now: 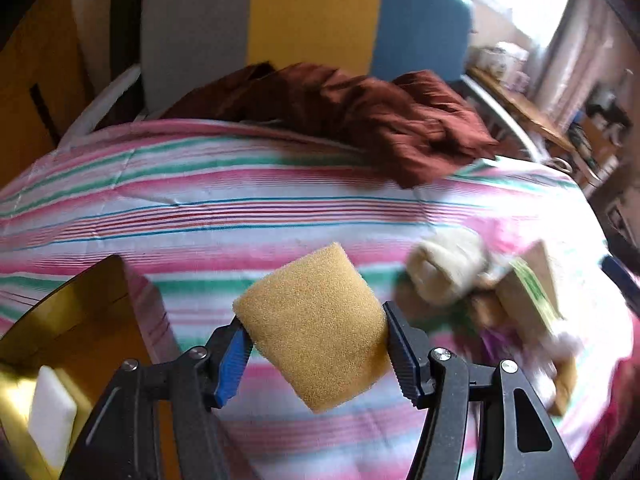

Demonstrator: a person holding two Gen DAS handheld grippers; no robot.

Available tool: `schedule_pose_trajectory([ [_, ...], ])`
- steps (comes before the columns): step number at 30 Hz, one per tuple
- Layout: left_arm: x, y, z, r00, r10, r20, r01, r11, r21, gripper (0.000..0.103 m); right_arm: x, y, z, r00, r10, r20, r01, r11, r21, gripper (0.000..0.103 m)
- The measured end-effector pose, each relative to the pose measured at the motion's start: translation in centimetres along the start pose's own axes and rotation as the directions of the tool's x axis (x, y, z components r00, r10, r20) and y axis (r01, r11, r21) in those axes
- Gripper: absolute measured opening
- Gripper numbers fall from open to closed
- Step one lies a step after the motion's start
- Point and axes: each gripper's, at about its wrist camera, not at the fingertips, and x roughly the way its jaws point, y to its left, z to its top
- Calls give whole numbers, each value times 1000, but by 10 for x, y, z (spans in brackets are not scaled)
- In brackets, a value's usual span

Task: Organize objects

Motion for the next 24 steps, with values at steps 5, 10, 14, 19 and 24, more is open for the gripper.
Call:
schedule_pose_trajectory([
  [5, -39, -6, -21, 998, -39, 57, 38, 999, 26, 62, 4, -11, 1, 1000, 6, -24, -5, 999, 47, 65],
  [10, -74, -7, -50, 992, -70, 101, 67, 997, 31, 62, 8, -2, -7, 998, 6, -57, -6, 1000, 4, 65],
  [14, -92, 2, -73, 990, -81, 113, 80, 997, 9, 62, 7, 1, -16, 993, 38, -108, -38, 999, 3, 65],
  [19, -105, 17, -92, 990, -80, 113, 80, 997, -1, 62, -12, 12, -22, 984, 33, -174, -42, 998, -52, 65],
  [24, -117, 38, -109, 989, -78, 129, 84, 996, -43, 63, -36, 5, -28, 971, -64, -230, 36, 992, -124, 65],
])
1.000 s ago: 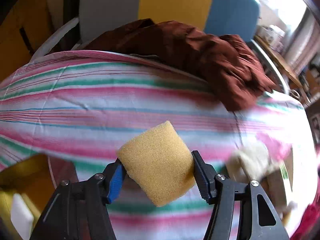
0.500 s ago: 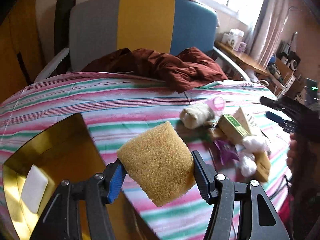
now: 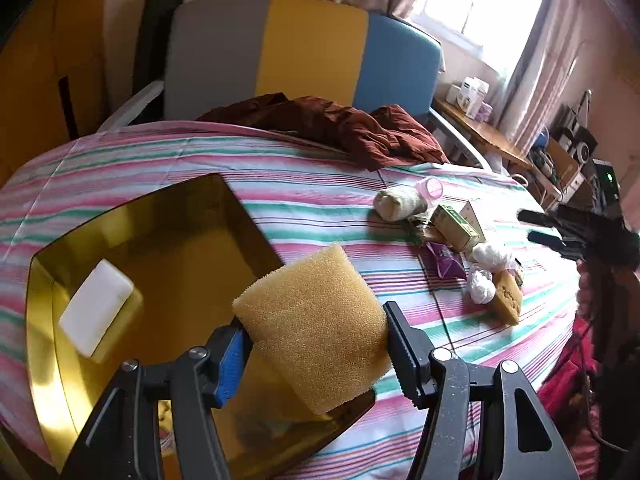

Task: Organize objects

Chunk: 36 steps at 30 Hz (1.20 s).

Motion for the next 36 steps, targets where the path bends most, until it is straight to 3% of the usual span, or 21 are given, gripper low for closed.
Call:
schedule_pose_trajectory([
  [6, -5, 19, -16, 1000, 0, -10, 0, 999, -52, 63, 5, -13, -21, 982, -111, -151, 100, 992, -79, 65],
  [10, -10, 23, -25, 1000, -9, -11, 9, 998, -58, 63, 30, 6, -41, 946, -192, -260, 119, 955, -271, 65],
  [19, -23, 36, -36, 1000, -13, -2, 12, 996, -89, 64, 78, 17, -49, 874, -367, -318, 213, 878, -429, 66],
  [21, -27, 41, -39, 1000, -7, 1, 7, 995, -99, 64, 80, 14, -49, 868, -381, -320, 223, 873, -434, 60],
  [26, -33, 55, -43, 1000, 3, 8, -2, 992, -130, 64, 65, 11, -52, 878, -378, -295, 230, 872, -431, 54],
  [30, -41, 66, -45, 1000, 16, 22, -12, 988, -155, 64, 40, 12, -56, 900, -357, -251, 227, 875, -428, 53],
  [36, -65, 91, -41, 995, 68, 73, -53, 981, -189, 64, -7, 38, -61, 957, -240, -164, 145, 882, -448, 54],
])
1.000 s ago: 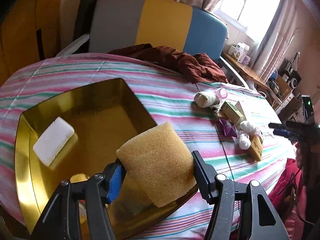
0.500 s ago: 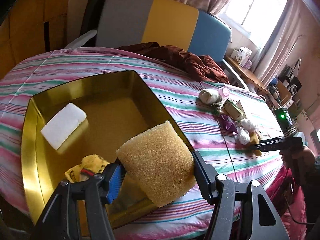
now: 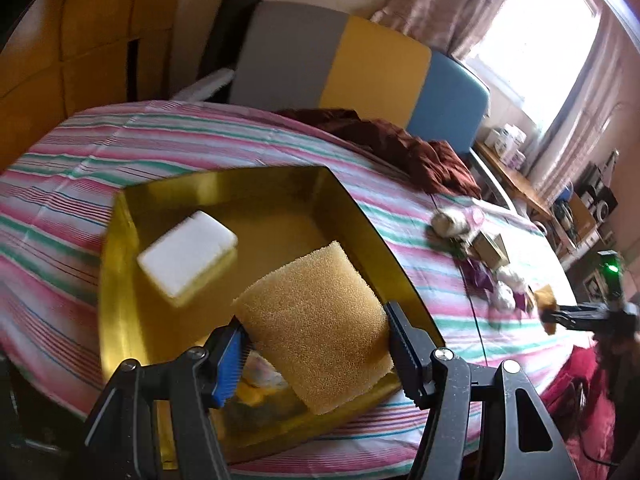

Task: Organize objects

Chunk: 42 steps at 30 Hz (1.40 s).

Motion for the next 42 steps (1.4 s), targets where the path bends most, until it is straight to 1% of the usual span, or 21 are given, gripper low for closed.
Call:
schedule_pose_trajectory([
  [1, -5, 6, 2, 1000, 14, 11, -14, 1000, -10, 64, -5, 15, 8, 999, 24, 23, -24, 1000, -17, 54],
  [3, -14, 20, 4, 999, 40, 30, -39, 999, -34, 64, -12, 29, 14, 996, 73, 55, -71, 996, -51, 54],
  [6, -27, 43, 4, 995, 87, 49, -83, 993, -78, 64, -15, 72, 22, 982, 170, 87, -158, 979, -127, 54],
  [9, -35, 66, 1, 990, 135, 51, -127, 984, -127, 65, -9, 119, 35, 962, 259, 86, -240, 953, -183, 54],
  [12, -35, 81, -3, 987, 156, 37, -148, 975, -167, 65, -1, 156, 45, 944, 322, 65, -302, 929, -215, 54],
  [16, -29, 88, -14, 986, 165, 4, -162, 973, -162, 66, 11, 210, 62, 915, 402, 32, -385, 894, -228, 54],
  [17, -26, 89, -17, 986, 167, -8, -166, 972, -164, 67, 15, 220, 67, 911, 412, 28, -395, 890, -227, 56],
  [18, -24, 89, -18, 985, 171, -13, -171, 972, -164, 68, 19, 229, 73, 906, 423, 29, -406, 885, -227, 57],
  [20, -22, 88, -21, 984, 176, -18, -177, 973, -151, 76, 23, 251, 83, 882, 469, 43, -450, 865, -222, 60],
  [21, -20, 87, -22, 983, 182, -22, -184, 972, -147, 79, 24, 258, 86, 870, 491, 39, -472, 854, -221, 66],
  [22, -20, 87, -22, 982, 185, -22, -187, 971, -147, 84, 26, 269, 90, 859, 511, 30, -494, 843, -215, 69],
  [25, -20, 86, -24, 982, 190, -19, -191, 972, -139, 86, 28, 284, 92, 846, 532, 27, -515, 831, -210, 71],
  [28, -22, 87, -24, 981, 196, -15, -196, 970, -144, 87, 31, 290, 87, 846, 532, 20, -516, 828, -219, 71],
  [32, -26, 84, -20, 976, 218, 11, -214, 967, -139, 87, 27, 284, 73, 866, 499, 33, -479, 847, -233, 71],
  [38, -30, 67, -11, 972, 231, 44, -226, 969, -96, 87, 21, 270, 61, 881, 465, 88, -436, 869, -233, 71],
  [42, -31, 50, -4, 969, 238, 72, -235, 971, -47, 87, 20, 260, 54, 886, 452, 104, -423, 880, -217, 71],
])
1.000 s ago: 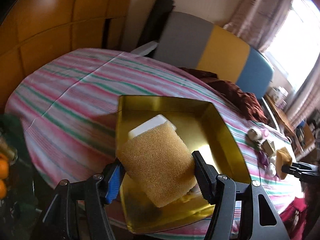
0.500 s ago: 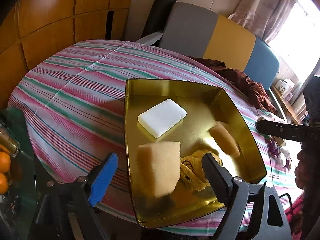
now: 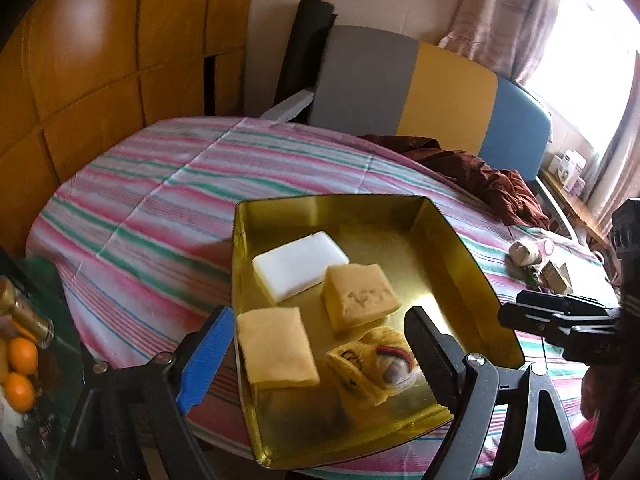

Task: Organize objects

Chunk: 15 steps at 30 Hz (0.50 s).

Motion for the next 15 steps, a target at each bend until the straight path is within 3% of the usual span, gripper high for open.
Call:
schedule_pose_trajectory([
  [8, -9, -35, 0, 998, 39, 59, -45, 993, 107, 87, -16, -13, -12, 998, -38, 47, 37, 999, 22, 71],
  [15, -10, -58, -3, 994, 63, 89, -76, 986, 149, 87, -28, -12, -16, 981, -144, 127, 147, 989, -16, 71],
])
